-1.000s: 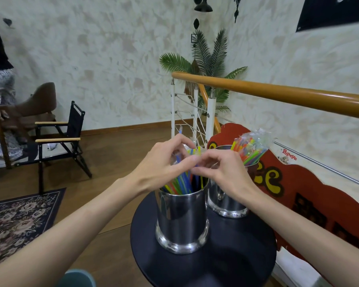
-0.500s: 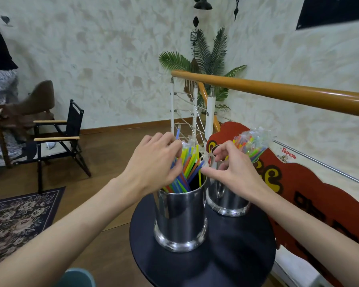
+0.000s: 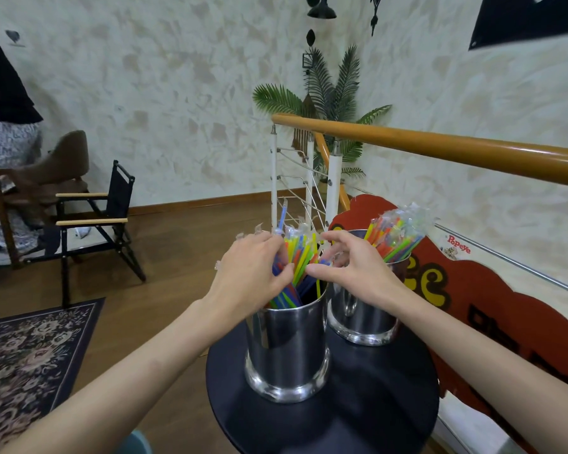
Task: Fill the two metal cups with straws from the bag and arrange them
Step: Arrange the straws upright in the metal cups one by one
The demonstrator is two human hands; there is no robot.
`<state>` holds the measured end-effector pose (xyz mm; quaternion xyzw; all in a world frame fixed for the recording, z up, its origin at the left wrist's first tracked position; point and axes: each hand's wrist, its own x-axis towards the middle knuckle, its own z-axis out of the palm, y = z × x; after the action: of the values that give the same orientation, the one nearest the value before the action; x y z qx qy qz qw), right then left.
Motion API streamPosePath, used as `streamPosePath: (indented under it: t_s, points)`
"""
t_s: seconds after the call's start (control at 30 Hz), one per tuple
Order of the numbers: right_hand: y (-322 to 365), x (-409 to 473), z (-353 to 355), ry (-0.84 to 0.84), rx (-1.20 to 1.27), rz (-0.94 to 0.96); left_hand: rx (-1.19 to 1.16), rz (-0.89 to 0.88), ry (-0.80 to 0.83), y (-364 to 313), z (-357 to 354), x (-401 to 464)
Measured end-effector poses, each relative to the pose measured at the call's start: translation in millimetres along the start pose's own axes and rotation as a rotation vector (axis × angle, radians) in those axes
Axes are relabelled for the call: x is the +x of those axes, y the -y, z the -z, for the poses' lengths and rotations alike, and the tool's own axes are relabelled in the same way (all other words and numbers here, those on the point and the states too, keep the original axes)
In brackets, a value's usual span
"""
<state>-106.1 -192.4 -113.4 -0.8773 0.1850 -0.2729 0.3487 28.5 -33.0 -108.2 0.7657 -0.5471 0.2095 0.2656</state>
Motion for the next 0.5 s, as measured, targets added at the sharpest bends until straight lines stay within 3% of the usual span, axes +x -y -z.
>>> streamPosePath:
  t_s: [0.27, 0.5]
  points:
    - [6.6, 2.3, -4.7, -0.034, 0.000, 0.037, -0.134, 0.049, 0.033, 1.0, 2.3, 2.3]
    - [4.8, 0.9, -3.7, -0.019, 0.096, 0.017, 0.056, 0.089, 0.090, -7.5, 3.8, 13.9]
